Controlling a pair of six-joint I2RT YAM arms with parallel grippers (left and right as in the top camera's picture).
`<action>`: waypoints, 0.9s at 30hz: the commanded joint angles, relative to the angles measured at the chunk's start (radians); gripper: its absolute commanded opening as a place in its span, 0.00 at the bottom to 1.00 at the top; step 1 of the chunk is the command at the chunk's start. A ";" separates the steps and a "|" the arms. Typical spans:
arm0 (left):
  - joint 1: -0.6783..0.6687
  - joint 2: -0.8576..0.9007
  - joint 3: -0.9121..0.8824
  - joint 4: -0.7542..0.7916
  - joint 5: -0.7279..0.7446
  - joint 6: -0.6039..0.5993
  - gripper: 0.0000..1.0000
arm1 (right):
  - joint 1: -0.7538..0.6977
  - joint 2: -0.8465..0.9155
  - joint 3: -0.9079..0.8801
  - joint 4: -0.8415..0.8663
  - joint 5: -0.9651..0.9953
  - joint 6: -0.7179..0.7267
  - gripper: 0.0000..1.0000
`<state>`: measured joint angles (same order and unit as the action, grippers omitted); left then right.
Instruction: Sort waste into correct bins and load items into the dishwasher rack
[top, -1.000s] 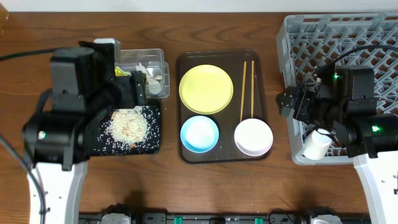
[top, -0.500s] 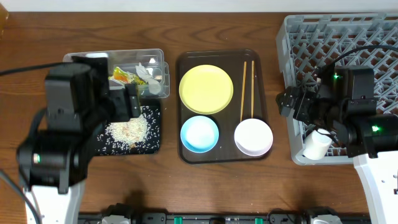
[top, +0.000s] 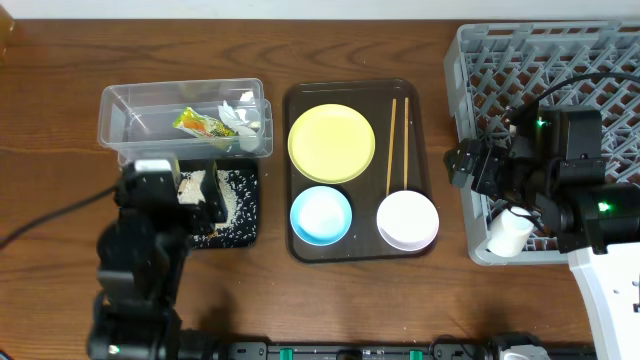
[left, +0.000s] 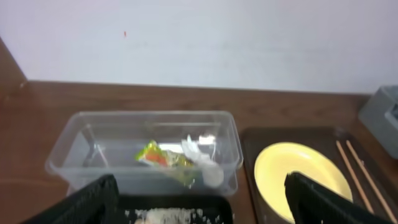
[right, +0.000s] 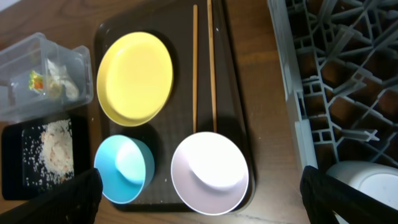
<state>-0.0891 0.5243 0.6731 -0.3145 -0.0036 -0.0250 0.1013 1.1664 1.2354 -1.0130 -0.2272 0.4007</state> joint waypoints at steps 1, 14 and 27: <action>-0.001 -0.099 -0.116 0.063 -0.001 0.010 0.88 | -0.008 -0.001 0.012 -0.002 0.006 -0.013 0.99; -0.001 -0.487 -0.459 0.094 -0.001 0.009 0.88 | -0.008 -0.001 0.012 -0.001 0.006 -0.013 0.99; -0.001 -0.522 -0.669 0.251 0.011 0.006 0.88 | -0.008 -0.001 0.012 -0.001 0.006 -0.013 0.99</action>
<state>-0.0891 0.0120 0.0372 -0.0566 0.0040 -0.0250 0.1013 1.1667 1.2354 -1.0134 -0.2272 0.4007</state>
